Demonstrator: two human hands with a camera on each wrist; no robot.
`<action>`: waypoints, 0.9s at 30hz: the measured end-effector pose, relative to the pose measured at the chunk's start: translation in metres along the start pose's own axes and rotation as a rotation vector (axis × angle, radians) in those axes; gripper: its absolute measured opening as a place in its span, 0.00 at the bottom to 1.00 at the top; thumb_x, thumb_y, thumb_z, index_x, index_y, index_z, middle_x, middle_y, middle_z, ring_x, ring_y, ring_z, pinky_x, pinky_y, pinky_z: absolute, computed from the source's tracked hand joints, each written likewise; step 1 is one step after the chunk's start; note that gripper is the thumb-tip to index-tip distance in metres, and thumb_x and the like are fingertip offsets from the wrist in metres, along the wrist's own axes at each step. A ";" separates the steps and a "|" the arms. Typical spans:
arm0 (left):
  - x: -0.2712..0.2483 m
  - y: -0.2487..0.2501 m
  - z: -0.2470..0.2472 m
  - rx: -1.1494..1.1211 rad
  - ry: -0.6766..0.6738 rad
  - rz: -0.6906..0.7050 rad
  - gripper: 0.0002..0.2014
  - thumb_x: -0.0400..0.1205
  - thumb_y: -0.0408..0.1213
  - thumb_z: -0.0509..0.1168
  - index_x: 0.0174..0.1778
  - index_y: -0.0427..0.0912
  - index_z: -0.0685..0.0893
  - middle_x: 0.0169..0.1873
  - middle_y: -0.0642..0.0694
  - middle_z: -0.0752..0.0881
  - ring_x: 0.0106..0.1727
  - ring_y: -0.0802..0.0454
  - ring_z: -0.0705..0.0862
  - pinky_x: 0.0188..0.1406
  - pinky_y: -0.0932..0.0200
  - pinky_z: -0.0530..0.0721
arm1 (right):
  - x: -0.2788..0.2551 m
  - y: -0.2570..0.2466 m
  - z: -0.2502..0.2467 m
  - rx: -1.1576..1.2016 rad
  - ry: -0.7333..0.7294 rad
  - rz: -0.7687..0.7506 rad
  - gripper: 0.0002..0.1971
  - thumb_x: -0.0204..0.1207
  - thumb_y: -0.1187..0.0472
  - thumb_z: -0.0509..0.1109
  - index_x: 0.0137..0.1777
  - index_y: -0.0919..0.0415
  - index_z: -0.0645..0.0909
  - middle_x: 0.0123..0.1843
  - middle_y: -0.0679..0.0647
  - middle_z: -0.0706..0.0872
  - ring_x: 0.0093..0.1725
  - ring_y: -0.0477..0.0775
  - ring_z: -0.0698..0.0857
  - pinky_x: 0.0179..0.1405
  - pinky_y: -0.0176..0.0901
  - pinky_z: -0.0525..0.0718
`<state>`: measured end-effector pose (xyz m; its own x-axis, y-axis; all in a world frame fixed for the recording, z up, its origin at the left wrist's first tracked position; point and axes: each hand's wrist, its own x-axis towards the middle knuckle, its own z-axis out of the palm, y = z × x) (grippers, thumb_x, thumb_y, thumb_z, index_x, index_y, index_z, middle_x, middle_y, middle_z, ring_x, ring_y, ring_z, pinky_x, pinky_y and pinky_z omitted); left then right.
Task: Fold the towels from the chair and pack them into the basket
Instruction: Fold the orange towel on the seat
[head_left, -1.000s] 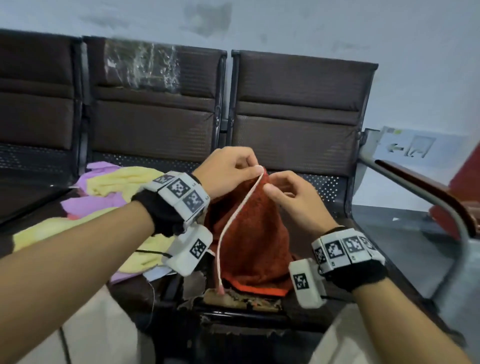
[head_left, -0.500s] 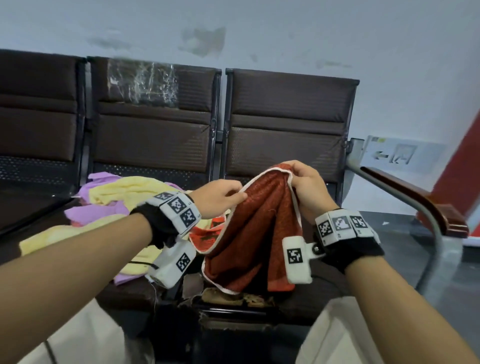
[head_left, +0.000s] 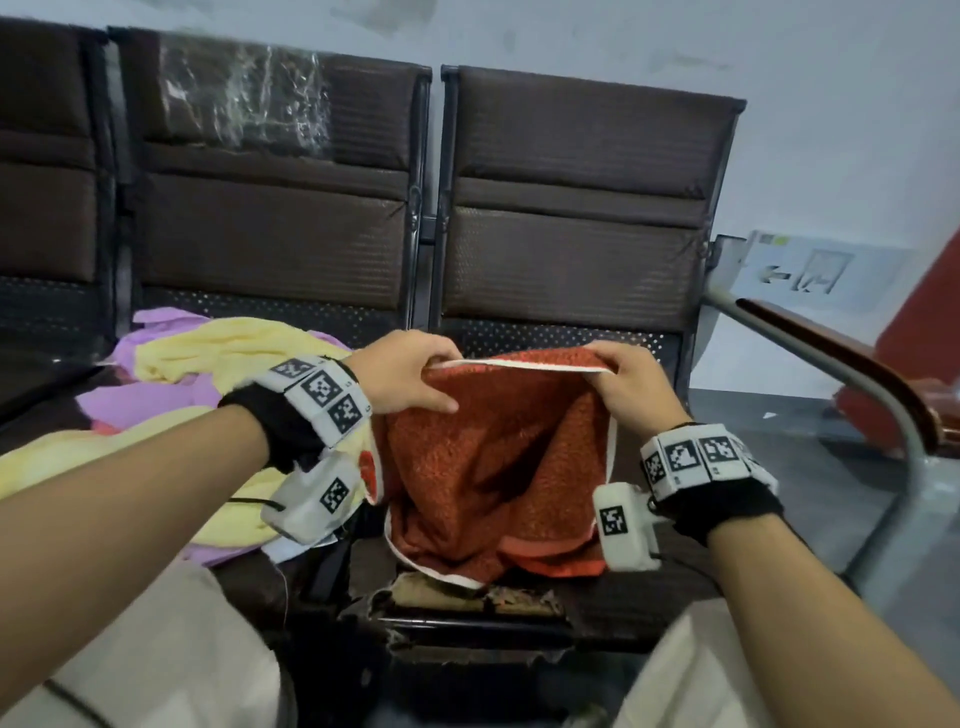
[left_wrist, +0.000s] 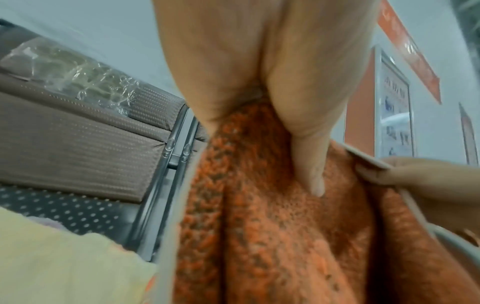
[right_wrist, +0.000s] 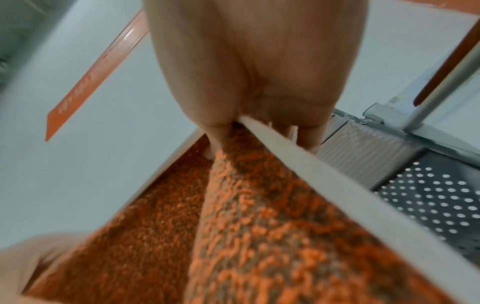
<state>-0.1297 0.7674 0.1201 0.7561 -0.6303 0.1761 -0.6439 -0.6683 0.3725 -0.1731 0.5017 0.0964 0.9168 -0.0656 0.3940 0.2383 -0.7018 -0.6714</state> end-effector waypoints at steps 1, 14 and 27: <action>0.002 -0.007 0.006 0.076 -0.069 -0.011 0.12 0.73 0.43 0.75 0.47 0.41 0.84 0.41 0.48 0.86 0.46 0.53 0.83 0.46 0.58 0.77 | 0.002 0.006 0.001 0.010 0.002 0.039 0.08 0.77 0.65 0.69 0.47 0.53 0.89 0.44 0.49 0.90 0.51 0.50 0.86 0.57 0.46 0.80; 0.026 -0.052 0.051 -0.345 0.095 -0.137 0.11 0.84 0.38 0.61 0.38 0.42 0.83 0.35 0.48 0.84 0.40 0.53 0.80 0.43 0.62 0.76 | 0.025 0.056 0.021 0.049 0.001 0.289 0.07 0.75 0.54 0.73 0.48 0.56 0.87 0.45 0.55 0.90 0.47 0.53 0.87 0.55 0.50 0.83; 0.018 -0.073 0.085 -0.271 -0.250 -0.270 0.12 0.74 0.46 0.73 0.31 0.45 0.81 0.28 0.51 0.79 0.35 0.54 0.76 0.35 0.62 0.72 | -0.026 0.087 0.022 -0.490 -0.616 0.631 0.14 0.71 0.50 0.77 0.43 0.61 0.84 0.40 0.54 0.87 0.40 0.52 0.86 0.44 0.43 0.84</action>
<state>-0.0792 0.7707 0.0188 0.8197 -0.5460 -0.1728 -0.3488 -0.7153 0.6055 -0.1691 0.4577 0.0139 0.8687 -0.2453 -0.4304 -0.3789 -0.8886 -0.2583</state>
